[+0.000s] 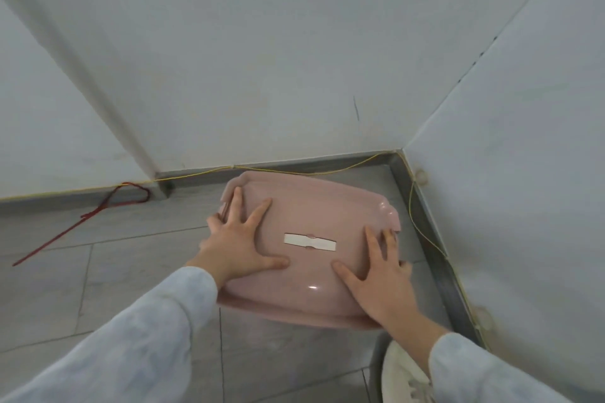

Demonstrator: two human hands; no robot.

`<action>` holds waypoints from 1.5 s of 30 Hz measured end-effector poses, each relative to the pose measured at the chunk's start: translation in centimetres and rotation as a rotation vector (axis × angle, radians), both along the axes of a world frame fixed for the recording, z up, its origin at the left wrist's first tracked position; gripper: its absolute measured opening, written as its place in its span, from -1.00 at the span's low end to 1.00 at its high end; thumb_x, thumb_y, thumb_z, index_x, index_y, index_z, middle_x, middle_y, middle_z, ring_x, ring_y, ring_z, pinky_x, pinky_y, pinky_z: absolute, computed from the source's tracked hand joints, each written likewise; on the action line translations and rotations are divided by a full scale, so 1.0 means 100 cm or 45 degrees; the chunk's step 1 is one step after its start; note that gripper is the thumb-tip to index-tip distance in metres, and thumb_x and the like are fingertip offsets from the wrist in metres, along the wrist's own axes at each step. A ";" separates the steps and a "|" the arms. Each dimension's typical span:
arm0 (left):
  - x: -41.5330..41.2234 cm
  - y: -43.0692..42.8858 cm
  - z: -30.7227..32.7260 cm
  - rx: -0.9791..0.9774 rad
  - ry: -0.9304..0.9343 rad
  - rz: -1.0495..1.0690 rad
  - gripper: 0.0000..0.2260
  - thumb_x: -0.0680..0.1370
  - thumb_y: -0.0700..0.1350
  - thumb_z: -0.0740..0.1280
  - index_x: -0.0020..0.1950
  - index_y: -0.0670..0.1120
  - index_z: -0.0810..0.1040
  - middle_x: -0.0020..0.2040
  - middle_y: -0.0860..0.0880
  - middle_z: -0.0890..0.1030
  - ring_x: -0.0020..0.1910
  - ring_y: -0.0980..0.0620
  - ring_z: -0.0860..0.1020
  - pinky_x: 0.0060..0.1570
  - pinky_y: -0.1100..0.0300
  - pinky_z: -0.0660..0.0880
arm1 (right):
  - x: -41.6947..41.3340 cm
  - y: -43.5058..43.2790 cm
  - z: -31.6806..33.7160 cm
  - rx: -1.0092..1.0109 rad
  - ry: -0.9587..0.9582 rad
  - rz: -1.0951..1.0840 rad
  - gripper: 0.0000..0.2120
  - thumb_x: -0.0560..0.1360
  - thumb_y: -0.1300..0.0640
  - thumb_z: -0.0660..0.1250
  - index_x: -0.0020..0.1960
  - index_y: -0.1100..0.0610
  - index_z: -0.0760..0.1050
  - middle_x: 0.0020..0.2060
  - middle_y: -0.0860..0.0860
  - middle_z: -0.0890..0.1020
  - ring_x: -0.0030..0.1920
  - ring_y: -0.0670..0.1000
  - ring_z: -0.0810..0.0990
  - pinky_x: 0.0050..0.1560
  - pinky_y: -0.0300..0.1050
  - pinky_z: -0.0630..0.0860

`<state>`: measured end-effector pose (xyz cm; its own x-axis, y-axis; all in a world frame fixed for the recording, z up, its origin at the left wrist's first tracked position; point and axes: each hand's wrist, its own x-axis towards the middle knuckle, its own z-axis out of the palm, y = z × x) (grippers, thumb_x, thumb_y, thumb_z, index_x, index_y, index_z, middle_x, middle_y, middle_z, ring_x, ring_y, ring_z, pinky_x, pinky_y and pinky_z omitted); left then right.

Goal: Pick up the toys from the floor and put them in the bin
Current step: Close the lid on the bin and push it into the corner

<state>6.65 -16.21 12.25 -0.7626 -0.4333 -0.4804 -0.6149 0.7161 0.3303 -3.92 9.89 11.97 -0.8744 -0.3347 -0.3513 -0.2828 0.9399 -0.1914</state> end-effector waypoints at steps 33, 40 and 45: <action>-0.090 0.059 0.005 -0.212 -0.112 -0.413 0.18 0.15 0.48 0.44 0.54 0.32 -0.25 0.59 -0.04 -0.27 0.48 -0.39 -0.40 0.29 -0.54 0.18 | -0.073 0.046 0.003 0.239 0.025 0.147 -0.04 0.34 -0.62 -0.02 0.58 -0.18 -0.18 0.60 0.05 -0.04 0.51 0.41 0.07 0.48 0.32 0.13; -0.186 0.080 0.013 -0.518 -0.027 -0.756 0.20 0.13 0.46 0.47 0.58 0.19 -0.11 0.58 -0.19 0.04 0.55 -0.35 -0.12 0.45 -0.35 -0.02 | -0.111 0.073 -0.003 0.231 0.054 -0.088 -0.01 0.31 -0.63 -0.08 0.58 -0.15 -0.18 0.59 0.05 -0.01 0.48 0.44 0.11 0.42 0.35 0.22; -0.230 0.093 0.021 -0.515 -0.019 -0.860 0.11 0.17 0.28 0.59 0.57 0.10 0.07 0.47 -0.11 0.25 0.42 -0.22 0.30 0.42 -0.16 0.27 | -0.130 0.075 -0.001 0.224 0.067 -0.203 0.00 0.32 -0.64 -0.06 0.59 -0.15 -0.18 0.58 0.03 0.01 0.43 0.45 0.17 0.28 0.35 0.37</action>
